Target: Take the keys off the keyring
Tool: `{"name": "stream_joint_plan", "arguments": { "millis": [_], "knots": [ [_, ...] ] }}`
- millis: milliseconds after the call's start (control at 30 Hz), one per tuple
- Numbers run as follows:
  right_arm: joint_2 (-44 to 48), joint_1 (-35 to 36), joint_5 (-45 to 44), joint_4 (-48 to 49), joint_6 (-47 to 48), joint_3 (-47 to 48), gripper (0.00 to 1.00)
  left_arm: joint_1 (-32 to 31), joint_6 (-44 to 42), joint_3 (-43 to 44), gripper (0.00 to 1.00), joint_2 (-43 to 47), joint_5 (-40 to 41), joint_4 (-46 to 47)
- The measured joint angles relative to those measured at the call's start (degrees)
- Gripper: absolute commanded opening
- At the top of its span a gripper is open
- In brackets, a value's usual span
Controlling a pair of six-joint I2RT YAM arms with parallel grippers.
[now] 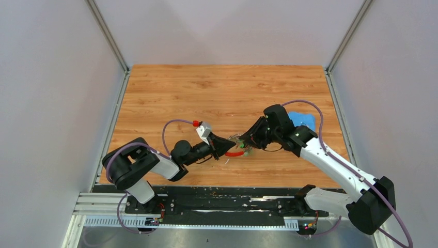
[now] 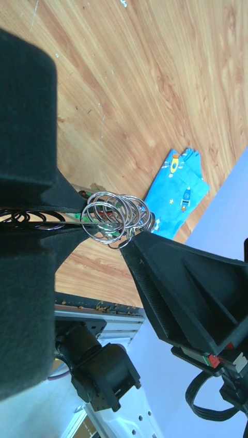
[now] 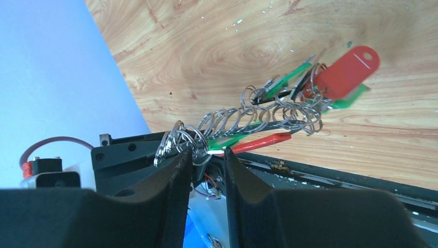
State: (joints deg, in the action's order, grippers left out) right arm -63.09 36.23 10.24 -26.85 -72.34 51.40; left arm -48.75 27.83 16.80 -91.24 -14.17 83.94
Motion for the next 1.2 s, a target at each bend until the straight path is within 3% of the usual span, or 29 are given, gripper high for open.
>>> {"name": "stream_joint_plan", "arguments": {
  "millis": [333,833,1200],
  "knots": [
    [0.0,0.0,0.0,2.1,-3.4,-0.3,0.28,-1.0,-0.8,0.0,0.00,0.0,0.3,0.0],
    [-0.2,0.0,0.1,2.6,-4.2,-0.5,0.11,-1.0,-1.5,-0.2,0.00,0.0,0.9,-0.1],
    [-1.0,0.0,0.9,1.8,-4.1,-0.3,0.21,-1.3,-1.8,-0.2,0.00,-1.0,0.9,0.0]
  ]
}}
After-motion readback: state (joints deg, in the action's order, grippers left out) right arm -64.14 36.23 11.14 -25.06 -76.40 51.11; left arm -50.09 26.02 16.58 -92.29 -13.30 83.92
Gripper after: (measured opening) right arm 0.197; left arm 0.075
